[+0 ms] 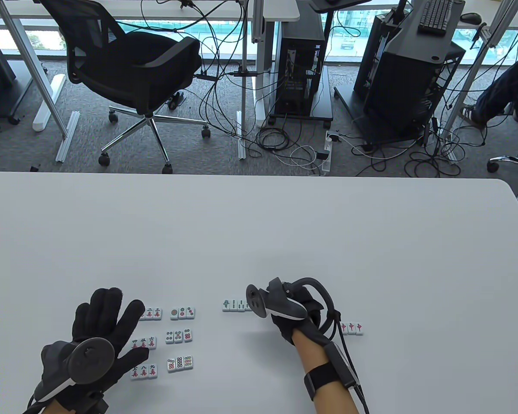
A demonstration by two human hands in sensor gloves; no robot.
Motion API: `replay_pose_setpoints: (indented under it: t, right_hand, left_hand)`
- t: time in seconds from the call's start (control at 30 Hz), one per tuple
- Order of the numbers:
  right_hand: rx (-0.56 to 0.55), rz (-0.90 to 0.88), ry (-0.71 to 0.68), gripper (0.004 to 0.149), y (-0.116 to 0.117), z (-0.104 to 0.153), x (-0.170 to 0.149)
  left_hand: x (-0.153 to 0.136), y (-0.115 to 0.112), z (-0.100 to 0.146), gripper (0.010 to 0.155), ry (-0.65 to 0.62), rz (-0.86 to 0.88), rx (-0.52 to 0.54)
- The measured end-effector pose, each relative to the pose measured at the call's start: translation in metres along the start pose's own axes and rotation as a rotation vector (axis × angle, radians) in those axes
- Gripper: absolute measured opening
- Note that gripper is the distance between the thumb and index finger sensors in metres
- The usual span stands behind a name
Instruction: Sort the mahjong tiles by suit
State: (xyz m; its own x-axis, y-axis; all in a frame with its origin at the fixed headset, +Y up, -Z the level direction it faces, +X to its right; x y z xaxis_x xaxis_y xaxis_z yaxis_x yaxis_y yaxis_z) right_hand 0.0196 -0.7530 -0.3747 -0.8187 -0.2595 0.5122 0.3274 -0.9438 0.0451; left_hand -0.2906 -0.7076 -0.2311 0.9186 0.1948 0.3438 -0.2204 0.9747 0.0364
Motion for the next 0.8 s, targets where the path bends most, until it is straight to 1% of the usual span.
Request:
replay_pose_setpoints:
  t: [0.2, 0.43, 0.57, 0.67, 0.8]
  right_hand:
    - [0.071, -0.006, -0.019, 0.056, 0.007, -0.014, 0.015]
    - [0.079, 0.017, -0.034, 0.056, 0.013, -0.013, 0.020]
    - [0.036, -0.015, -0.036, 0.062, 0.006, -0.002, 0.014]
    - [0.014, -0.037, -0.025, 0.063, 0.000, 0.014, 0.003]
    - [0.040, -0.018, -0.005, 0.063, -0.002, 0.038, -0.015]
  left_hand:
    - [0.000, 0.000, 0.000, 0.086, 0.000, 0.000, 0.000]
    - [-0.001, -0.002, 0.000, 0.086, -0.003, 0.004, 0.001]
    - [-0.002, -0.002, 0.001, 0.086, -0.002, 0.005, 0.000]
    - [-0.002, -0.002, 0.001, 0.086, -0.001, 0.006, 0.001]
    - [-0.002, -0.002, 0.001, 0.086, -0.002, 0.003, -0.001]
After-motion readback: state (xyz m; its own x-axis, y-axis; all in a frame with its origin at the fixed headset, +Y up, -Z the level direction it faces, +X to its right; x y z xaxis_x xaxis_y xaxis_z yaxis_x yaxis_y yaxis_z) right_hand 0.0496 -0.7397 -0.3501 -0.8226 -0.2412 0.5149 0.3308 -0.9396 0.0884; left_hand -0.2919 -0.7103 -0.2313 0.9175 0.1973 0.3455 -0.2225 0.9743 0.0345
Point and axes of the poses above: the tracker on the back of each hand, its own x axis roughly to the thumb side, its own z axis roughly from the fingertips to the wrist, y = z × x, the point moved 3 cm from there along -z, roughly from the wrist to the fingertips, and after that the axes turned 7 degrees about -y, right-handed, at the moved point
